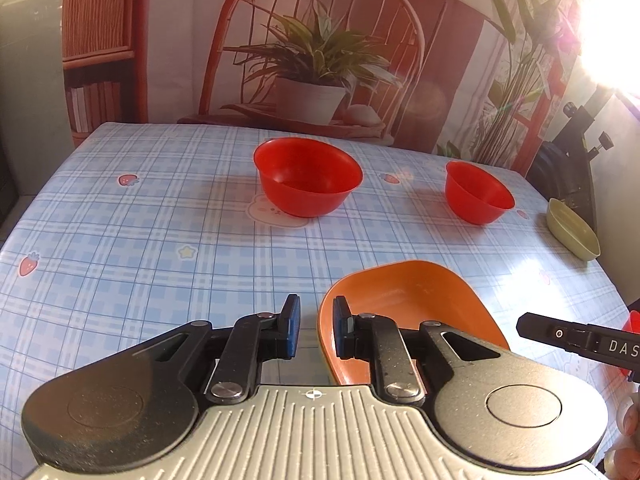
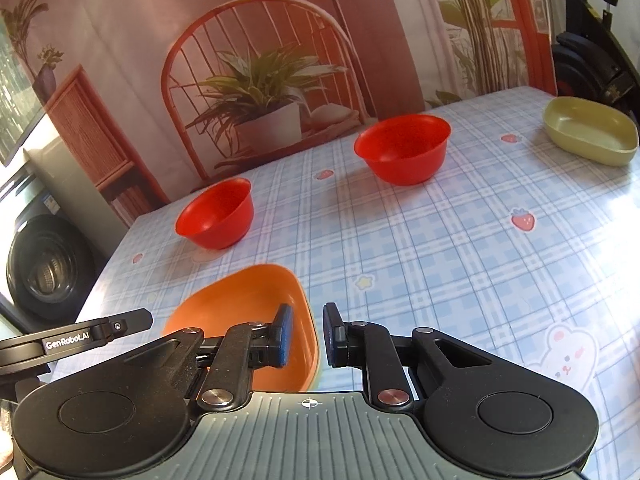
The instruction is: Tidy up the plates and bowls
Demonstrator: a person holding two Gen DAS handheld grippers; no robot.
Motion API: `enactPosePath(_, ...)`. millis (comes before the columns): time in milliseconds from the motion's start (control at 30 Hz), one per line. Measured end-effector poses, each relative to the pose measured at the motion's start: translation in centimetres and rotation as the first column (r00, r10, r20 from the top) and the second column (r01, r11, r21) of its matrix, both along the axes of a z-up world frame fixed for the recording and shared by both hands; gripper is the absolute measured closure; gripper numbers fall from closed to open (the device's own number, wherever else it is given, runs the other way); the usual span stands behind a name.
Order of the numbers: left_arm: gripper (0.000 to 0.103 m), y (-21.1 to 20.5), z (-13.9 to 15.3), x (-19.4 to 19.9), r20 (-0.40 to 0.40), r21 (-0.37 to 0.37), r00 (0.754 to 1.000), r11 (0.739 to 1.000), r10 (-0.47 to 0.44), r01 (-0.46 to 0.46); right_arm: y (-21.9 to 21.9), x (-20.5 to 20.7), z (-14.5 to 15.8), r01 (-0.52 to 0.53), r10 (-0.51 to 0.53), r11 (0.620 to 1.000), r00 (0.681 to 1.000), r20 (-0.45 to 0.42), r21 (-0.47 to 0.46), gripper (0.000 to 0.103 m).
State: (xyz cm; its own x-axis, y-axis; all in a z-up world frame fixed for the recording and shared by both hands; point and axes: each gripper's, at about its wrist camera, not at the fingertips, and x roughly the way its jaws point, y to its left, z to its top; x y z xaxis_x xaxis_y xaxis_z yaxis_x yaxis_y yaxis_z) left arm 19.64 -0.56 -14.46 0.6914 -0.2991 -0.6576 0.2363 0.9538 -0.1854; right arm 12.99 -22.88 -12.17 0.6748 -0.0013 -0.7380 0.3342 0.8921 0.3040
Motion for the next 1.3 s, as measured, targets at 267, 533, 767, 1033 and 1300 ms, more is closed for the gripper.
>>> enactPosePath(267,0.085,-2.5,4.1,-0.6,0.039,-0.083,0.999,0.997,0.004,-0.001,-4.2,-0.6,4.5,0.067,-0.054,0.991,0.993,0.106,-0.117,0.086)
enactPosePath(533,0.068,-9.3,5.3,-1.2,0.07,-0.126,0.992,0.986,-0.102,0.11,-10.9,-4.2,7.0,0.174,-0.144,0.961,0.979,0.144,-0.217,0.086)
enactPosePath(767,0.068,-16.9,4.7,-0.5,0.059,-0.107,0.97,0.965,-0.234,0.24,-18.4,-6.3,7.2,0.265,-0.241,0.928,0.963,0.121,-0.26,0.082)
enactPosePath(1033,0.067,-24.1,3.8,2.4,0.059,-0.08,0.956,0.953,-0.288,0.292,-28.3,-3.7,2.9,0.404,-0.412,0.898,0.911,-0.013,-0.174,0.077)
enactPosePath(1300,0.062,-29.3,3.1,7.4,0.044,-0.058,0.951,0.95,-0.306,0.308,-33.6,-1.3,-1.0,0.497,-0.509,0.858,0.857,-0.081,-0.129,0.077)
